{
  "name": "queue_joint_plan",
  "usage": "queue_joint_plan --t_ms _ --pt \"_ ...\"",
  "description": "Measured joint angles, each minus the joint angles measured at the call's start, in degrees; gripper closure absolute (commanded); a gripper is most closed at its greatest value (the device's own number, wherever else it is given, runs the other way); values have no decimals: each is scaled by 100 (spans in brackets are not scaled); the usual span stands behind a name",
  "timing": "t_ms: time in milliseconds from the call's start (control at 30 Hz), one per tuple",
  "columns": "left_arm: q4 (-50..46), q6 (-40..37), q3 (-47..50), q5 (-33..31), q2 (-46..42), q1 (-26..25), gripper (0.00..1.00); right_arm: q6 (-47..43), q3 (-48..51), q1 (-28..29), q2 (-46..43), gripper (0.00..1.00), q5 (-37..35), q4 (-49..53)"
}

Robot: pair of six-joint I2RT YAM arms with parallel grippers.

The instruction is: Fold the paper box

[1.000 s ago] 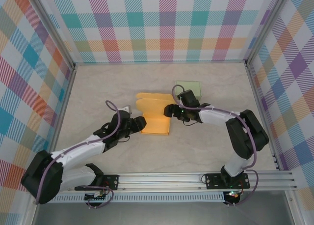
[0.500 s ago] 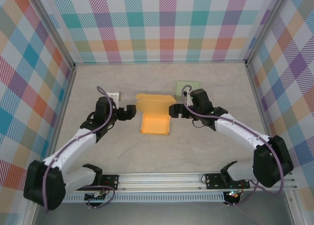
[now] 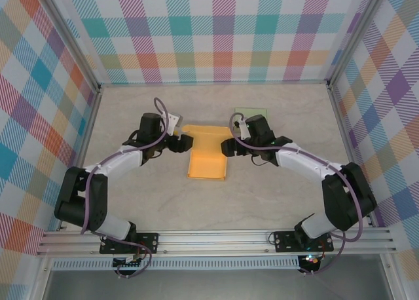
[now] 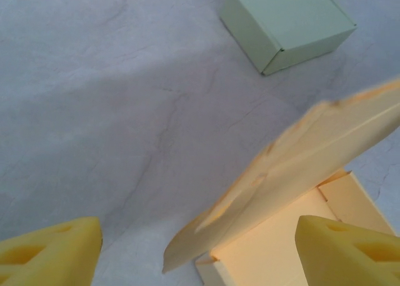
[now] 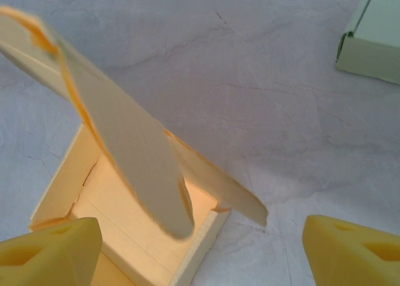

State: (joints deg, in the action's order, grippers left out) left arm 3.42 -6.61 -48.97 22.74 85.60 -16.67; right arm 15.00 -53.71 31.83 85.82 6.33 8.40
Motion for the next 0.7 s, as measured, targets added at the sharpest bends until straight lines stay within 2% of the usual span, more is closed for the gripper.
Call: queue_joint_plan --t_ms 100,367,533,700 --pt "-7 -59 -120 195 157 0 37 -96 -131 0 153 17 24 -37" --pt "-72 -197 -186 313 251 0 39 -216 -382 0 551 26 59 -109" --pt "-256 -302 -186 164 251 0 52 -221 -382 0 555 31 83 -144" --pt "-343 -354 -186 120 251 0 70 -205 -382 0 555 46 79 -146"
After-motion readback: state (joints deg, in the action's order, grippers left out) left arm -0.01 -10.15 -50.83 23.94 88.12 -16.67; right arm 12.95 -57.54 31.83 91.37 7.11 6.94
